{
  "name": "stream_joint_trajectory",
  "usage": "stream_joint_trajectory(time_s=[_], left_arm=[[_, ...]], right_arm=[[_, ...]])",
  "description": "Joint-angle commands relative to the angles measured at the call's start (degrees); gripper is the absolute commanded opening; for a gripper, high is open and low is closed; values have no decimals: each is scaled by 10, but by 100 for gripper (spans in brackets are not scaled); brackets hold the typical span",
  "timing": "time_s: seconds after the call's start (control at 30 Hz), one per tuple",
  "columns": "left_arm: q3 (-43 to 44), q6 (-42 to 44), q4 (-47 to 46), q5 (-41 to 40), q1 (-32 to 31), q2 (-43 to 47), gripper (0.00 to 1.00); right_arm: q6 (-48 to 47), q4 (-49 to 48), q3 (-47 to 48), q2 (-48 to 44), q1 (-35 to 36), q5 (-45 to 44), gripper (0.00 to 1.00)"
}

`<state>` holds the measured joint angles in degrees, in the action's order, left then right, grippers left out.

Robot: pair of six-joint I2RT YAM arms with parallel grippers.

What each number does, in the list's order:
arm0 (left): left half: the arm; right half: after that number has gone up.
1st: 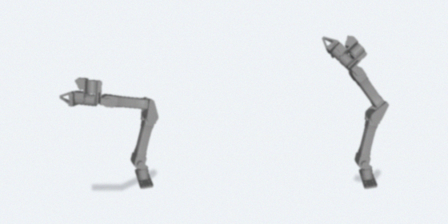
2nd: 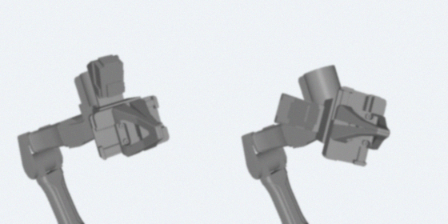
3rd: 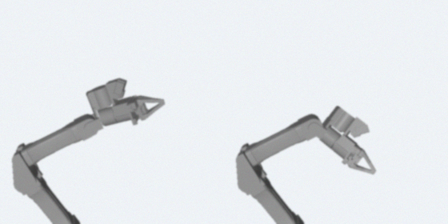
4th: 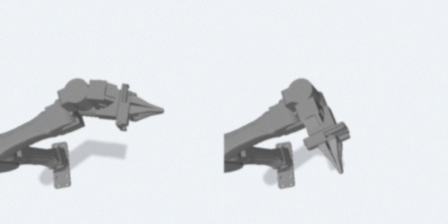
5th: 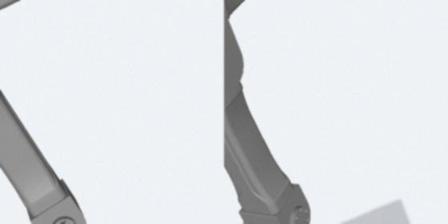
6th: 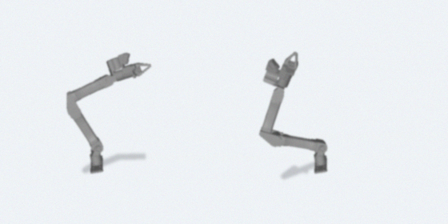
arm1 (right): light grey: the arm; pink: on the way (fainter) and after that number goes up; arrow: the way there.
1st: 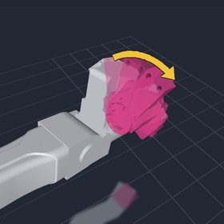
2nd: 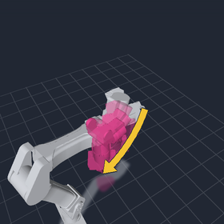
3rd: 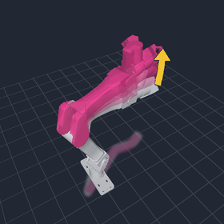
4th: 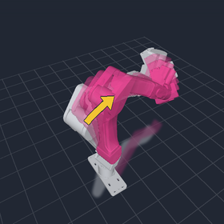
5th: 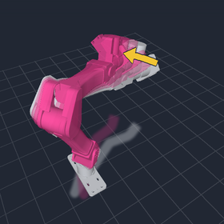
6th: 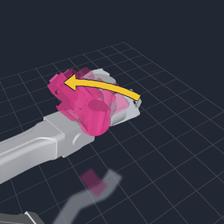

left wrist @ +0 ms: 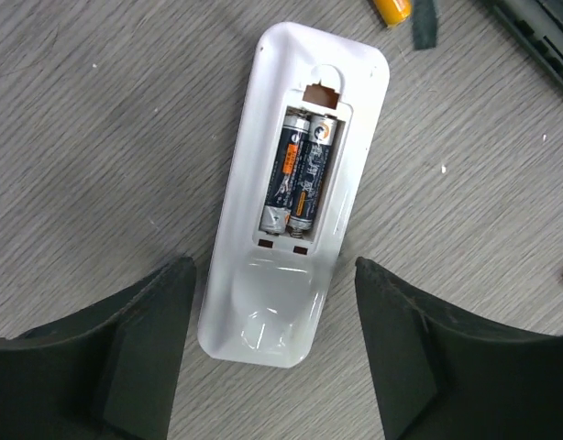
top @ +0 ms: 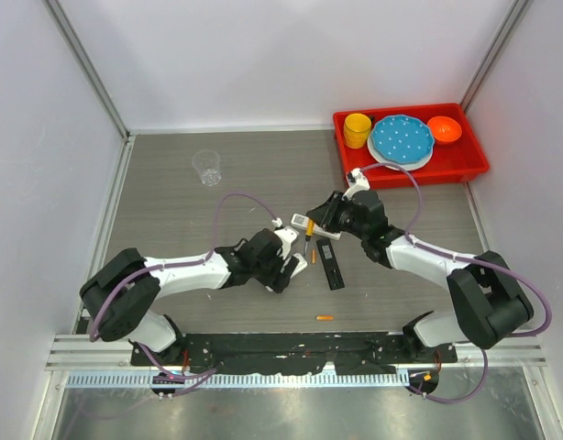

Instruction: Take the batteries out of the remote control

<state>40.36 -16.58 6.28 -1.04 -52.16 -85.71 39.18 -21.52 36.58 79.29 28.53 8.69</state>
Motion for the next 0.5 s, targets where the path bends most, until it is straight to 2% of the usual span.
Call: stream_joint_trajectory(time_s=[0.0, 0.13, 0.33, 0.43, 0.47], left_arm=[[-5, -24, 26, -19, -6, 8, 78], [-19, -35, 33, -20, -6, 30, 80], [-32, -60, 51, -12, -6, 38, 74], [-24, -59, 58, -12, -9, 21, 62], [-21, -57, 58, -13, -9, 17, 54]], right_arm=[[-9, -41, 34, 7, 11, -14, 1], [-11, -41, 42, 10, 15, -17, 1], [-13, -41, 47, 16, 20, -19, 1], [-14, -43, 48, 18, 21, -19, 1], [-14, -43, 48, 18, 21, -19, 1]])
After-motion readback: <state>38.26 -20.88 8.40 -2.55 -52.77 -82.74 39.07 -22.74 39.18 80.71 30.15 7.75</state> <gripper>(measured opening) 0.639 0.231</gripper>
